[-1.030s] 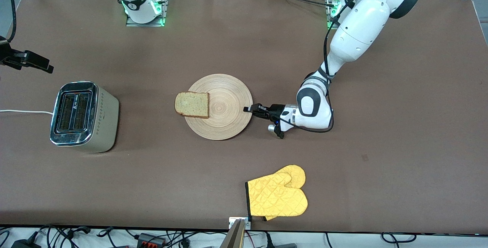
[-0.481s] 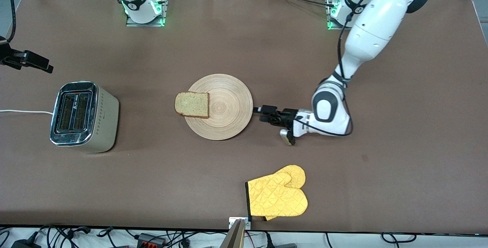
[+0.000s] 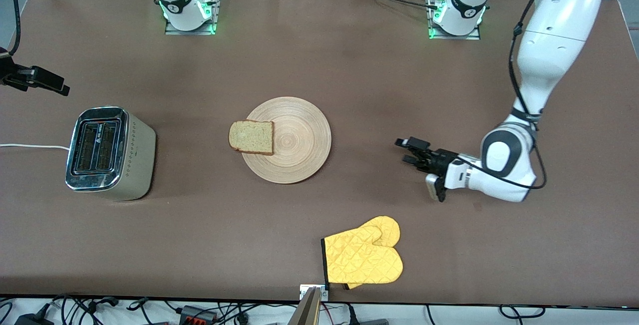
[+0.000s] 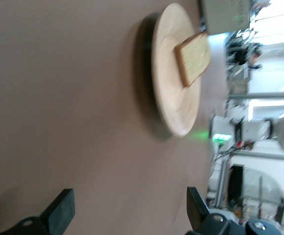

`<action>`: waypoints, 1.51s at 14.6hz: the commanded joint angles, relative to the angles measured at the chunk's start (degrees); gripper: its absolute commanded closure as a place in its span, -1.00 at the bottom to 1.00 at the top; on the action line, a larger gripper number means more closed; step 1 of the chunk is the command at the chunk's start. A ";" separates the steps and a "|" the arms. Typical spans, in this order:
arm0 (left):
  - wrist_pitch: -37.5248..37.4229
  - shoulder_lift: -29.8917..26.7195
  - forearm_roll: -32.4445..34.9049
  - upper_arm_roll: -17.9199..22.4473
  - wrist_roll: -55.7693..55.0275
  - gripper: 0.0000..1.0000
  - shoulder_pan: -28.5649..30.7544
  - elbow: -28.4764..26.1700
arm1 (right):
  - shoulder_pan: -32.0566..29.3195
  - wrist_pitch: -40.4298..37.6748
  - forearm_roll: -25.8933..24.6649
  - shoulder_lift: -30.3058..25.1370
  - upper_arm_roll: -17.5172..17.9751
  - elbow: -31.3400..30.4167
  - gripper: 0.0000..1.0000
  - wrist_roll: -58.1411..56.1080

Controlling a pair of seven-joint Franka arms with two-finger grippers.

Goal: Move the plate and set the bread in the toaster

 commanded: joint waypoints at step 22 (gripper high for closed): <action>-4.36 -44.44 41.42 9.58 -55.02 -1.00 -6.06 -6.85 | 9.35 8.99 14.88 5.68 0.94 -8.00 -1.00 6.81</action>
